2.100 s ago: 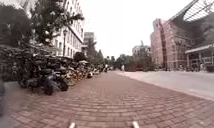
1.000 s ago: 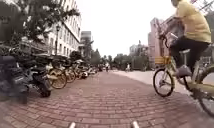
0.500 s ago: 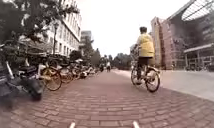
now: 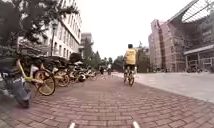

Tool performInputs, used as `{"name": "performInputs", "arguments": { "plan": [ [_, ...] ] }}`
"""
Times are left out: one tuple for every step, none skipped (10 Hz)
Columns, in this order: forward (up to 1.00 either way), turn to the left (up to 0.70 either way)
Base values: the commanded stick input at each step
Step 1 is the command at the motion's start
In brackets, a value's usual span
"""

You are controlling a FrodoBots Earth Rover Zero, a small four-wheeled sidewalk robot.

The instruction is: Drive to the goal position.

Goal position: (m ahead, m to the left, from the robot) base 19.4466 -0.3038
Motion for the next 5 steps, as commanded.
{"name": "performInputs", "arguments": {
  "plan": [
    [0.7,0.0],
    [0.7,0.0],
    [0.7,0.0],
    [0.7,0.0],
    [0.7,0.0]
  ]
}}
